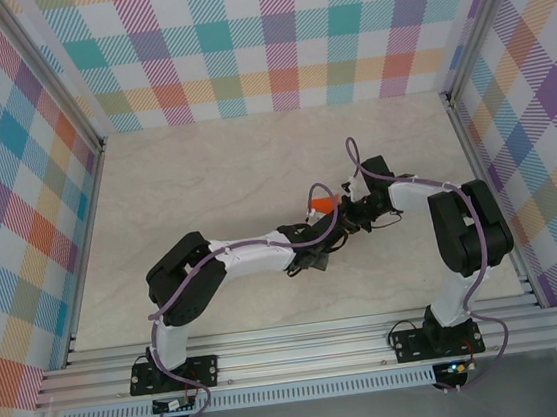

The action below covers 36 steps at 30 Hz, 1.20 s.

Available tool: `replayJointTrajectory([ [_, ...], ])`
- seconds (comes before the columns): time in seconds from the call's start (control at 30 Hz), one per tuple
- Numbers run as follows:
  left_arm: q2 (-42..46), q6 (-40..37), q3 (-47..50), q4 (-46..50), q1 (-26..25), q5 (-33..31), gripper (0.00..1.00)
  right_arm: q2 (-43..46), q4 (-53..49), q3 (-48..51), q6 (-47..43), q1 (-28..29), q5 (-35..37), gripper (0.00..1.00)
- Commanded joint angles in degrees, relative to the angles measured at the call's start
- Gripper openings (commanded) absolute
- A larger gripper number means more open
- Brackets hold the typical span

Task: Fold a paper plane with a square sheet of paper (pick it up from the middle)
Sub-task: Fourth fold the wing at the center of the table.

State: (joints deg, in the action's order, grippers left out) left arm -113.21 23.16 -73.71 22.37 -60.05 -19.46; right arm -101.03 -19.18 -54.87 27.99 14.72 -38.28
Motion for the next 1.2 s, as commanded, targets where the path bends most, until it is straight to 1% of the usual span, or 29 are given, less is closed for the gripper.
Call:
replayJointTrajectory([
  [0.0,0.3,0.5,1.2,1.2,-0.6,-2.2,0.23,1.3,-1.0,-1.4,-1.2,-0.1,-1.5,0.12],
  [0.1,-0.1,0.1,0.7,2.0,-0.6,-2.7,0.26,1.3,-0.9,-1.4,-1.1,0.0,-1.5,0.12],
  [0.17,-0.2,-0.1,0.7,2.1,-0.6,-2.4,0.26,1.4,-0.9,-1.4,-1.0,0.0,-1.5,0.12],
  [0.33,-0.2,-0.1,1.1,1.7,-0.6,-2.2,0.17,1.3,-0.9,-1.5,-1.0,0.0,-1.5,0.12],
  [0.53,-0.3,0.1,1.2,1.5,-0.5,-2.0,0.11,1.2,-1.1,-1.6,-1.1,0.0,-1.8,0.12],
  [0.67,-0.1,0.3,1.8,0.2,-0.2,-0.4,0.06,1.6,-1.3,-1.6,-1.2,-0.1,-2.1,0.14],
  [0.8,1.6,1.9,4.7,-3.8,1.2,3.1,0.04,3.8,-1.6,-1.3,-1.4,-0.1,-0.9,0.22],
  [0.9,3.6,3.1,8.5,-9.8,2.8,7.6,0.04,6.4,-2.8,-1.4,-1.9,-0.1,1.5,0.34],
  [1.0,5.5,4.2,12.0,-14.8,4.4,11.5,0.04,9.4,-3.2,-1.0,-1.7,-0.1,3.4,0.44],
  [1.07,6.5,5.0,14.5,-18.3,5.7,14.7,0.04,11.1,-3.1,-0.6,-1.5,-0.3,3.8,0.45],
  [1.17,7.8,6.1,17.4,-22.3,7.2,17.6,0.04,12.3,-2.9,-0.1,-1.3,-0.2,3.9,0.46],
])
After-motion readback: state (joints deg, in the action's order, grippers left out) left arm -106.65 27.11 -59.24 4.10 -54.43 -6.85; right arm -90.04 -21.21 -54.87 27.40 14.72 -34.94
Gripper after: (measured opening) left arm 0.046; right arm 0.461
